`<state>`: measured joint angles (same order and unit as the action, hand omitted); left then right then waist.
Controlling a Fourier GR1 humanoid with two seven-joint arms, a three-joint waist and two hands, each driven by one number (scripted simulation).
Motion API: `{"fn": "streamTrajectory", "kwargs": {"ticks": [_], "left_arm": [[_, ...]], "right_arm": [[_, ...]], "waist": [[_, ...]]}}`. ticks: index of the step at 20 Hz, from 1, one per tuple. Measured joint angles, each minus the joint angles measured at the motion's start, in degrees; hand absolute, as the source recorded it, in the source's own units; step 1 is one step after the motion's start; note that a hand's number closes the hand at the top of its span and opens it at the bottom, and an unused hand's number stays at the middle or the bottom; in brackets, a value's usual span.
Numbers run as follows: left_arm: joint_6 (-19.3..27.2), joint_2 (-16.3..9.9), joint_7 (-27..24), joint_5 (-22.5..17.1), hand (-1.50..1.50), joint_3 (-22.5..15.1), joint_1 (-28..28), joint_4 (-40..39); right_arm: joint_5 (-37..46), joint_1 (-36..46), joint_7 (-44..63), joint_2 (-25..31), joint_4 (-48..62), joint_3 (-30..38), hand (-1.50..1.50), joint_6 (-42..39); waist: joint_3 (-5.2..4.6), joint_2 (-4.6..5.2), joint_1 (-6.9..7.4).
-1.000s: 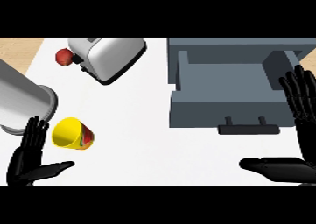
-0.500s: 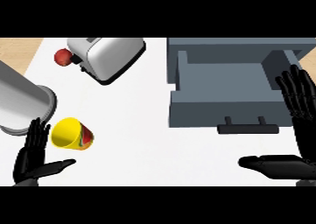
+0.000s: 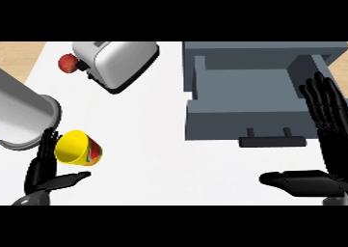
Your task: Pick up the cup, place it into the drawer and close the drawer
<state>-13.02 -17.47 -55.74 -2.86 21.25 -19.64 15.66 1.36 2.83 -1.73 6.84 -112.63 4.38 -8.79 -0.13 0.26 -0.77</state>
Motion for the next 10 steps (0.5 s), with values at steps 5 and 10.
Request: {"fn": "streamTrajectory", "kwargs": {"ticks": [5, 10], "left_arm": [[-0.2, -0.3, -0.7, 0.3, -1.5, 0.0, -1.4, -2.7], [-1.2, 0.0, -0.8, -0.2, -1.5, 0.2, -2.8, -3.2]], "right_arm": [[-0.7, 1.1, -0.1, 0.4, 0.9, 0.8, -1.5, -0.5], [-1.1, 1.0, 1.4, 0.2, -0.4, 0.5, -1.5, -0.5]], "waist": [[-0.04, 0.08, -0.11], [-0.05, 0.1, -0.24]]}}
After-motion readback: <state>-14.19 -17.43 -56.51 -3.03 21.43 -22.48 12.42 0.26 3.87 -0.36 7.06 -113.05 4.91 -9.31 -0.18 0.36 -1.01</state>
